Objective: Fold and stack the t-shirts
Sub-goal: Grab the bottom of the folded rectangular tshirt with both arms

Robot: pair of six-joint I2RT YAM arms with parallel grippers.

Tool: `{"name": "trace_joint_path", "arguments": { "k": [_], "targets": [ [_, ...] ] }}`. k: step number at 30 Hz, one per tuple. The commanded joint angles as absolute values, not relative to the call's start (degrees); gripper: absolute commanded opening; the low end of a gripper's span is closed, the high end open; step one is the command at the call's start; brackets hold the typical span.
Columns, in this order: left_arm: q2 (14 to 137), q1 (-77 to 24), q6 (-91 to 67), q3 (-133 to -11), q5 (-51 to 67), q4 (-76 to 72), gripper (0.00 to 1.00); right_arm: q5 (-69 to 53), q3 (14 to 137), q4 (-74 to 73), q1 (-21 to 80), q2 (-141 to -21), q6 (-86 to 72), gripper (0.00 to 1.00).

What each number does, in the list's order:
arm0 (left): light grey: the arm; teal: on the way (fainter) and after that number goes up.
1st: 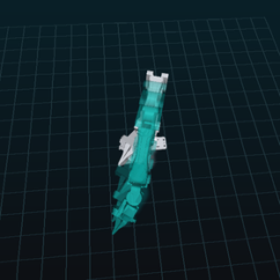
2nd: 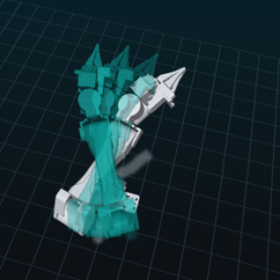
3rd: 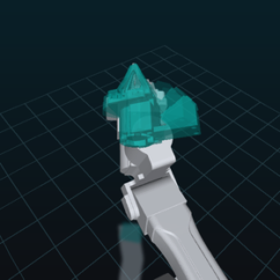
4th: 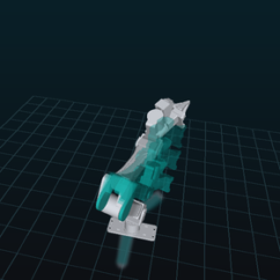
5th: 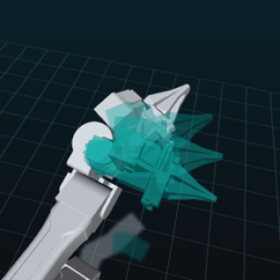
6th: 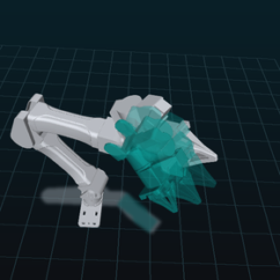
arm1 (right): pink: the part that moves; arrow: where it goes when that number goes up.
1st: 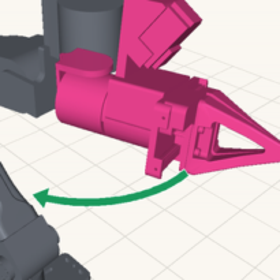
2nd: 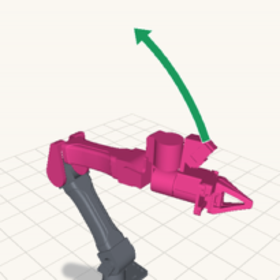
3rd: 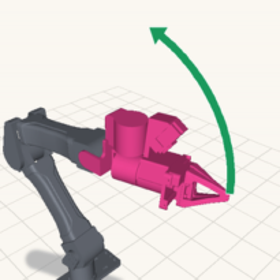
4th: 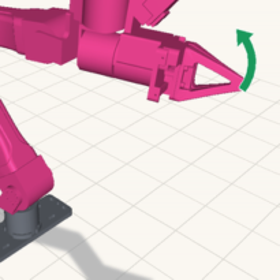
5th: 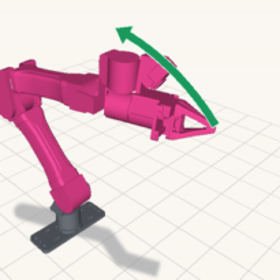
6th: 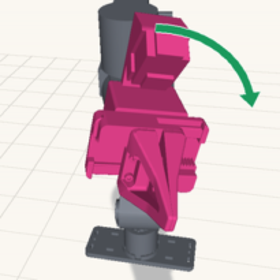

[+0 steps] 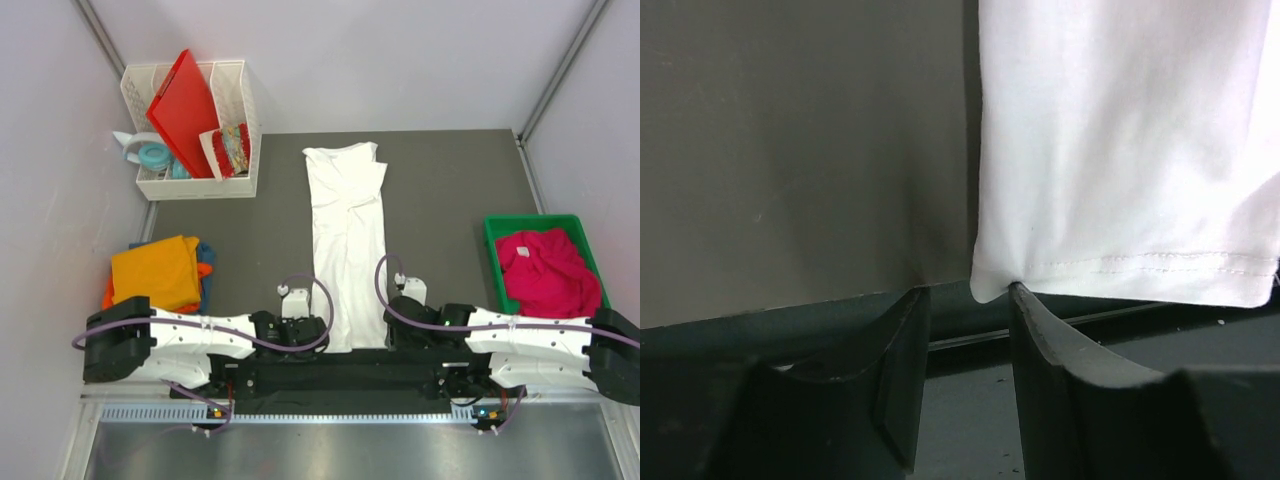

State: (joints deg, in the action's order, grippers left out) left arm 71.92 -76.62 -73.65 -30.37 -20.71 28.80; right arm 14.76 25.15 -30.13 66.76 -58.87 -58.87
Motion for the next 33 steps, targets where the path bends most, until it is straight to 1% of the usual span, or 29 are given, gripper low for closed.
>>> {"name": "trace_joint_path", "arguments": {
  "k": [1, 9, 24, 31, 33],
  "targets": [
    [67.1, -76.7, -74.5, -32.0, -25.0, 32.4, 0.42, 14.7, 24.8, -33.3, 68.0, -58.9, -60.2, 0.38],
    [62.9, -76.8, -73.4, -34.3, -28.3, 36.3, 0.44, 14.8, 24.9, -32.8, 68.3, -59.7, -60.5, 0.38],
    [74.8, -76.8, -73.5, -31.2, -23.6, 26.7, 0.44, 15.3, 25.8, -32.7, 68.7, -60.8, -60.6, 0.38],
    [76.1, -76.8, -73.6, -30.6, -21.8, 26.3, 0.41, 15.2, 25.2, -33.5, 68.8, -60.3, -61.0, 0.38],
    [75.1, -76.8, -73.7, -30.1, -21.7, 26.5, 0.37, 15.2, 24.8, -33.5, 68.8, -59.7, -61.3, 0.38]
  ]
}}
